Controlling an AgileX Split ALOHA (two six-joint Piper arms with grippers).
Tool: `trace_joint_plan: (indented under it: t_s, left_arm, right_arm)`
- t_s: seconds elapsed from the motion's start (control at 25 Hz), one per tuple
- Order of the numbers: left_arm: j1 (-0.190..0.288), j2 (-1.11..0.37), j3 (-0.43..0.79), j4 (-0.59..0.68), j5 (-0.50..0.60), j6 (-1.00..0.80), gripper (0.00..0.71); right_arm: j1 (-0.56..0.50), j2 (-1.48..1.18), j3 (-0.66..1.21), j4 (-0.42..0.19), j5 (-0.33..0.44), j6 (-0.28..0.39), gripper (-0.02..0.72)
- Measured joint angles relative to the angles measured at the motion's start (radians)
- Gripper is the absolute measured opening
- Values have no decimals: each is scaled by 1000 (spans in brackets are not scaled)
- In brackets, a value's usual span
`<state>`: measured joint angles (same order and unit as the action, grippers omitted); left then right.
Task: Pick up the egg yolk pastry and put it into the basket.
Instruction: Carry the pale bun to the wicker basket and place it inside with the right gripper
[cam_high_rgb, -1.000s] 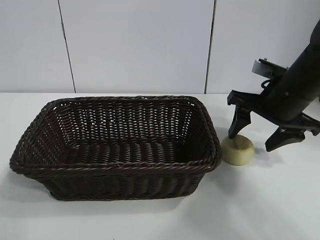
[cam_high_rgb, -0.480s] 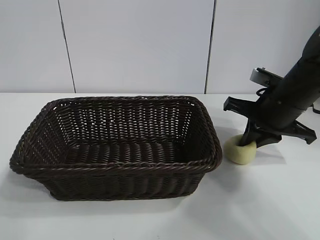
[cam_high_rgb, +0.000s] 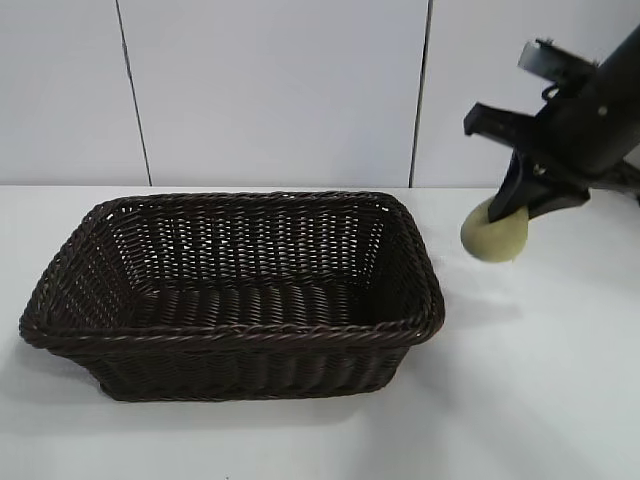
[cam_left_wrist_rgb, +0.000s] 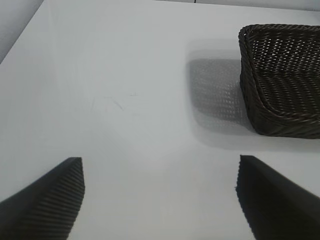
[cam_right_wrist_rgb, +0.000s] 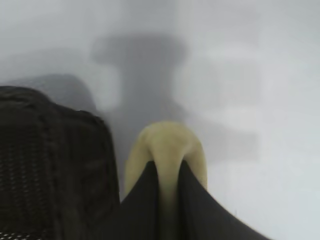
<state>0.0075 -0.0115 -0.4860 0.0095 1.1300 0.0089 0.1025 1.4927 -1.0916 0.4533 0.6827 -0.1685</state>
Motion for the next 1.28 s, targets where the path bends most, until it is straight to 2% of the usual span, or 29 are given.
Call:
trace_joint_plan:
  t_s: [0.28, 0.6, 0.92, 1.28]
  left_arm:
    - [0, 0, 0, 0, 0, 0, 604]
    - [0, 0, 0, 0, 0, 0, 604]
    - [0, 0, 0, 0, 0, 0, 604]
    - [0, 0, 0, 0, 0, 0, 604]
  right_arm:
    - [20, -11, 2, 95, -1, -40, 50]
    - [247, 22, 2, 140, -96, -45, 50]
    - [467, 139, 2, 182, -253, -38, 48]
    - [511, 330, 2, 260, -454, -24, 48]
